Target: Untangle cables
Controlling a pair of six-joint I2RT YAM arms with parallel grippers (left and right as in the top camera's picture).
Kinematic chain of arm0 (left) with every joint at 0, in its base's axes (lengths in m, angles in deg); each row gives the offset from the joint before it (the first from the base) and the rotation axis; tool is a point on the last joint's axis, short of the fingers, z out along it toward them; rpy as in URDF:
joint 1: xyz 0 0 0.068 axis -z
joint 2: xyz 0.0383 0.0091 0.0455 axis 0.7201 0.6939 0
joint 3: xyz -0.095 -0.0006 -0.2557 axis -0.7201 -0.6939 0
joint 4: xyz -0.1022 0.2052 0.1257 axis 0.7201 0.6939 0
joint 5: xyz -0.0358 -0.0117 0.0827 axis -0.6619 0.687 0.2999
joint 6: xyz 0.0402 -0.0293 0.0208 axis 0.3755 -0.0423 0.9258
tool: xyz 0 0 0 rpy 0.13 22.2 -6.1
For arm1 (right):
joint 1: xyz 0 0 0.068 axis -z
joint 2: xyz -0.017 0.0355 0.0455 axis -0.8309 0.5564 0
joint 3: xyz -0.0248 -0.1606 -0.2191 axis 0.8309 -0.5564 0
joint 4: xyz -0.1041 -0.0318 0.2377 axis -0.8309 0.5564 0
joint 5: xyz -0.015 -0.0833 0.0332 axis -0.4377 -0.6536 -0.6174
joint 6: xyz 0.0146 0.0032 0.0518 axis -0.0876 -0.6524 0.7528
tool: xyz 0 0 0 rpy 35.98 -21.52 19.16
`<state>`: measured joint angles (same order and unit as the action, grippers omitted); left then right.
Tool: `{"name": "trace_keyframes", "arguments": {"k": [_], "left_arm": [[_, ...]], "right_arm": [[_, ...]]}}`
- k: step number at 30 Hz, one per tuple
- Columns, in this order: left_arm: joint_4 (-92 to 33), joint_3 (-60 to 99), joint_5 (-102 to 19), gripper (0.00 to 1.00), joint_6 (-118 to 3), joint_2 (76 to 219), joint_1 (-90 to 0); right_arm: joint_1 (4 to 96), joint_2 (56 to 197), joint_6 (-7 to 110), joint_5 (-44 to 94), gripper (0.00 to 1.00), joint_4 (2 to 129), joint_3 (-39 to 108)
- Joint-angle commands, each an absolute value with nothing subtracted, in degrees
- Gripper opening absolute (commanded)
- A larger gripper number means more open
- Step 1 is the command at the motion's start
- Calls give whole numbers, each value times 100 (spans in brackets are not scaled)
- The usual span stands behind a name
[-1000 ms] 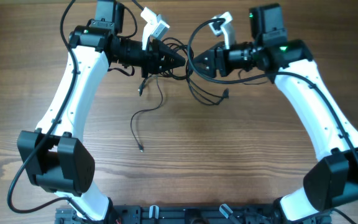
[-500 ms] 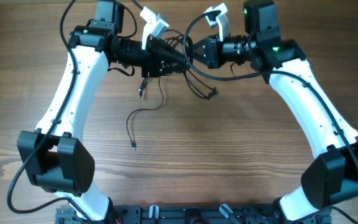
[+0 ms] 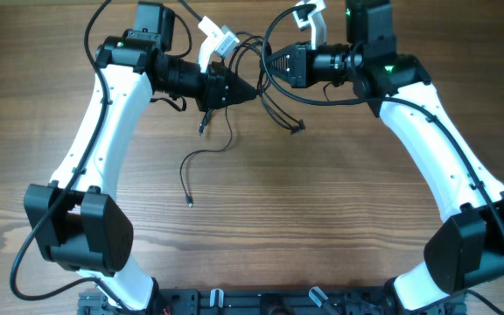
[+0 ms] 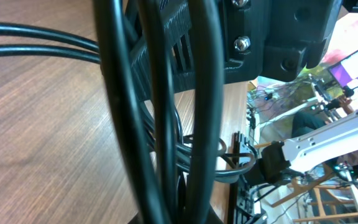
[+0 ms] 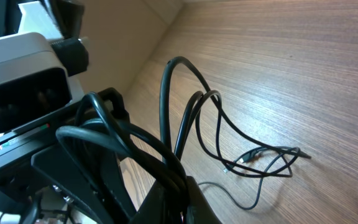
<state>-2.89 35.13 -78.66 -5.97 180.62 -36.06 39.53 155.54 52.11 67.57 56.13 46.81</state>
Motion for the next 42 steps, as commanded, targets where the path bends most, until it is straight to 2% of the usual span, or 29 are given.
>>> {"name": "trace_keyframes", "arguments": {"k": [1, 6, 7, 9, 10, 13, 15, 20, 22, 24, 26, 29, 34, 39, 42], "left_arm": [[-680, 3476, -7689, 4, -849, 17966, -3624], [-1312, 3476, -7035, 4, -1769, 17966, -3628], [-1329, 3476, -6952, 4, -1767, 17966, -3628], [-1344, 3476, -6685, 4, -1769, 17966, -3617], [-1344, 3476, -6655, 4, -1769, 17966, -3606], [-1347, 3476, -6655, 4, -1769, 17966, -3600], [-1344, 3476, -6657, 4, -1771, 17966, -3600], [-1275, 3476, -6655, 4, -1767, 17971, -3600], [-1187, 3476, -6657, 4, -1764, 17988, -3600], [-1076, 3476, -6659, 4, -1758, 18001, -3589], [-955, 3476, -6666, 4, -1747, 18001, -3569], [-796, 3476, -6810, 4, -1751, 18001, -3501], [-722, 3476, -6980, 4, -2523, 18001, -3473], [-713, 3476, -7518, 4, -2656, 18001, -3471], [-691, 3476, -7518, 4, -2652, 18001, -3464]], "right_arm": [[3955, 15604, 5233, 6794, 4, 5689, 4760], [3955, 15604, 4879, 6790, 5, 6072, 4760], [3955, 15604, 4776, 6792, 11, 6185, 4760], [3955, 15602, 4627, 6794, 35, 6340, 4760], [3955, 15602, 4564, 6792, 43, 6419, 4760], [3955, 15602, 3827, 6792, 56, 6775, 4760], [3955, 15600, 3386, 6792, 59, 6990, 4760], [4088, 15456, 2933, 6796, 61, 7215, 4771], [4123, 15362, 2909, 6792, 56, 7149, 4773], [4121, 15307, 2759, 6794, 40, 7079, 4773], [4117, 15272, 2433, 6818, 33, 7057, 4773], [4114, 15272, 1574, 6886, 38, 7057, 4773], [4114, 15264, 317, 6945, 38, 6920, 4773], [3940, 15264, -476, 6921, 37, 6778, 4773], [3734, 15264, -1062, 6897, 43, 6773, 4773]]}}
